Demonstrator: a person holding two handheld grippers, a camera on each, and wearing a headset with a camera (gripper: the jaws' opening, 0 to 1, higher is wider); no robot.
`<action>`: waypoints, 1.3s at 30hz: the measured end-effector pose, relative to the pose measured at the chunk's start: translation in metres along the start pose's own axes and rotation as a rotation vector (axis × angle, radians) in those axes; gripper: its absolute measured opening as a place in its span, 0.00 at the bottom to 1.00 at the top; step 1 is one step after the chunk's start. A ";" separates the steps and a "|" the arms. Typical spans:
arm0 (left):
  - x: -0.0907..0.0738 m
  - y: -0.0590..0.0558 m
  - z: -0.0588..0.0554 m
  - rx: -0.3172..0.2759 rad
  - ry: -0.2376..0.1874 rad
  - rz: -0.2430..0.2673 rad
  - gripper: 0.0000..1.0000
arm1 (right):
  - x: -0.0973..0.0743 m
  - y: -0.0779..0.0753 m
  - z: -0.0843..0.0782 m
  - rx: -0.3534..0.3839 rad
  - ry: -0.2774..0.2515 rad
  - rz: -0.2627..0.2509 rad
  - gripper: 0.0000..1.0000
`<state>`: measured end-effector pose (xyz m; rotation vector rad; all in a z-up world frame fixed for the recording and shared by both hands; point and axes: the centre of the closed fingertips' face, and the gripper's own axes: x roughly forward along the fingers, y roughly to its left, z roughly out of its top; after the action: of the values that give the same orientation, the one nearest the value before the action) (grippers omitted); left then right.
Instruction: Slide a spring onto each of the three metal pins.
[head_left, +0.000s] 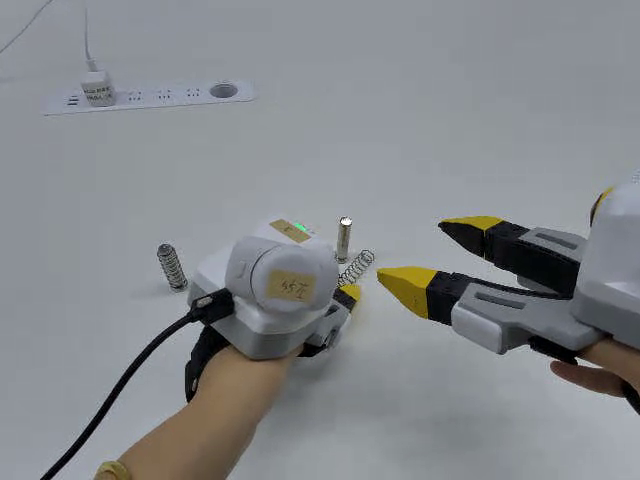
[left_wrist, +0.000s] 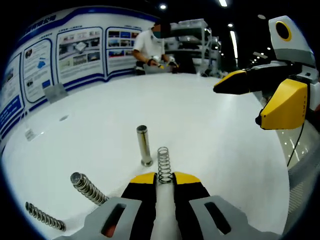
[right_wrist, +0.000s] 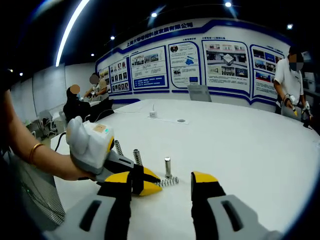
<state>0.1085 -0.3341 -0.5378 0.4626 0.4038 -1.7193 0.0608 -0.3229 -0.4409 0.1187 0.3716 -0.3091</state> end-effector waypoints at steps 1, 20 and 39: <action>0.000 0.000 0.000 0.001 0.000 0.000 0.12 | 0.000 0.000 0.000 0.000 0.001 0.001 0.49; -0.029 -0.009 0.015 -0.018 -0.064 -0.038 0.10 | -0.010 -0.008 0.009 0.094 -0.043 -0.027 0.48; -0.088 -0.012 0.044 -0.099 -0.245 -0.056 0.10 | 0.001 0.018 0.021 0.245 -0.056 0.084 0.40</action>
<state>0.1085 -0.2800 -0.4548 0.1671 0.3252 -1.7758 0.0747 -0.3099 -0.4213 0.3639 0.2713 -0.2731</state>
